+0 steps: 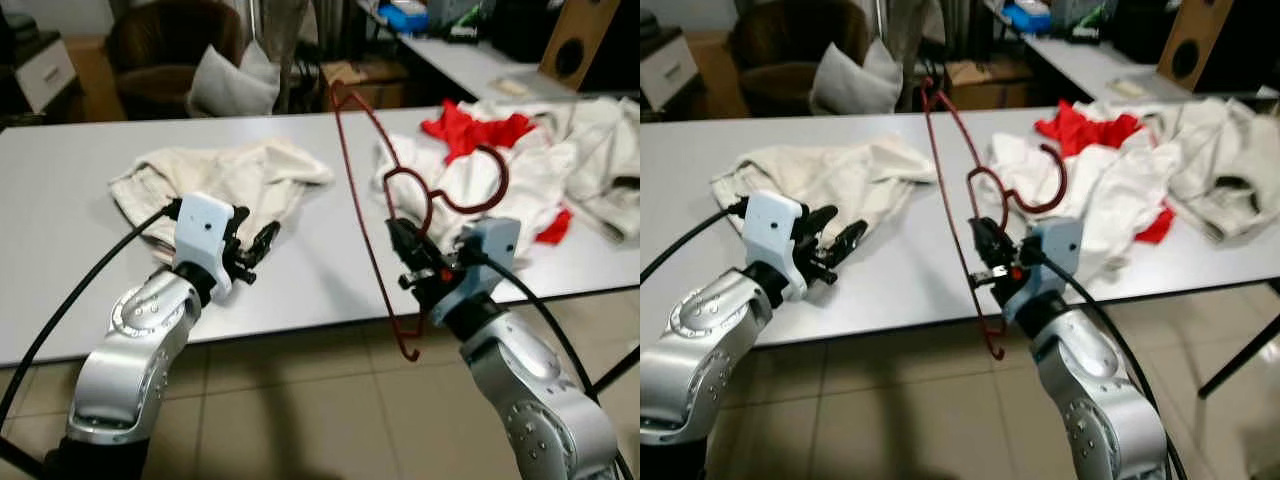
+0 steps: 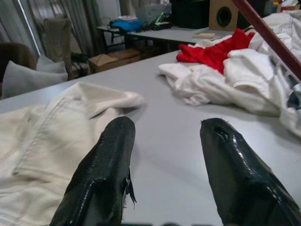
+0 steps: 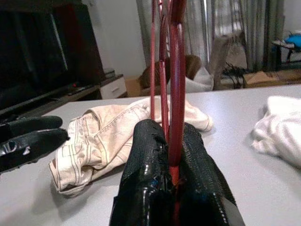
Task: Hang hanger
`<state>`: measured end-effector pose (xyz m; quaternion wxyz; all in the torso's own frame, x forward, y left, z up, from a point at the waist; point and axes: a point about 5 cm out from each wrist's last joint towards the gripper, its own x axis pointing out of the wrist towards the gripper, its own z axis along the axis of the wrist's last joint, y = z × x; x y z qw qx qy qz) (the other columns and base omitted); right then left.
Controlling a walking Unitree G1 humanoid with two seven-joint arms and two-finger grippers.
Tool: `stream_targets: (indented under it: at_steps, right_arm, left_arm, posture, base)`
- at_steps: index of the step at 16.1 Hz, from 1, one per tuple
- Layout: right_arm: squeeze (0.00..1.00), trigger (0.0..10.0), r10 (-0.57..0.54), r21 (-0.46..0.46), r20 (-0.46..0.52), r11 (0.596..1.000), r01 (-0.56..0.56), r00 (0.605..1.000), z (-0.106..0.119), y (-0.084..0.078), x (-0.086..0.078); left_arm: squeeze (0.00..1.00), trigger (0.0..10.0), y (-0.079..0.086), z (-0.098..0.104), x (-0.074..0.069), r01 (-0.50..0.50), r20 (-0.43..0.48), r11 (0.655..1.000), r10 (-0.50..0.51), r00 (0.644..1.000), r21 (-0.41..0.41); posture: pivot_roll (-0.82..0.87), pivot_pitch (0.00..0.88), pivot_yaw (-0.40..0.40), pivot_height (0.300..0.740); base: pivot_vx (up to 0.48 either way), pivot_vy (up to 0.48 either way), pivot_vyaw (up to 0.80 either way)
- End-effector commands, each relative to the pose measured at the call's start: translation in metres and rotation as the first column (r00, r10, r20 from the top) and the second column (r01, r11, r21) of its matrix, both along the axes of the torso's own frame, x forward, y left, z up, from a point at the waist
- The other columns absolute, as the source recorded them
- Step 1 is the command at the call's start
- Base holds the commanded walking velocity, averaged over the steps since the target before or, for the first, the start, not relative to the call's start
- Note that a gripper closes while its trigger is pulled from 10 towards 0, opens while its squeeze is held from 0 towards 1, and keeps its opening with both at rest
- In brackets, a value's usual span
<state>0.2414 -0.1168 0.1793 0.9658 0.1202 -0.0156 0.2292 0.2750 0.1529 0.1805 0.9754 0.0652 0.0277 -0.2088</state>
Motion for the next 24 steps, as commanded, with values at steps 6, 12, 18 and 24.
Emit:
stream_targets:
  at_steps: [6,12,18,24]
  right_arm:
    - [0.0,0.0,-0.005,-0.001,0.004,1.0,0.005,1.0,-0.001,-0.004,0.001]
    - [0.0,0.0,-0.008,-0.001,-0.005,1.0,0.008,1.0,-0.004,-0.005,-0.001]
    - [0.0,0.0,0.008,-0.008,-0.005,1.0,-0.008,1.0,-0.004,-0.005,-0.001]
    - [0.0,0.0,0.099,-0.037,-0.001,0.994,-0.099,0.995,0.002,-0.007,-0.002]
  left_arm:
    - [0.0,10.0,-0.003,0.002,0.0,0.006,0.008,1.0,-0.006,1.0,0.008]
    - [0.0,10.0,-0.006,-0.003,0.001,0.033,-0.025,0.999,-0.033,0.999,0.007]
    - [0.0,10.0,-0.004,-0.006,0.0,0.029,-0.035,0.999,-0.028,0.999,0.024]
    - [0.0,10.0,-0.007,-0.008,0.002,0.055,-0.033,0.998,-0.053,0.998,0.033]
  posture:
    - [-0.14,0.0,0.033,0.74]
    - [-0.15,0.0,0.043,0.74]
    - [-0.15,0.0,0.038,0.74]
    - [-0.16,0.0,0.037,0.74]
  base:
    - [0.0,-0.232,0.0]
    - [0.0,0.24,0.0]
    - [0.0,0.0,0.0]
    - [0.0,0.0,0.0]
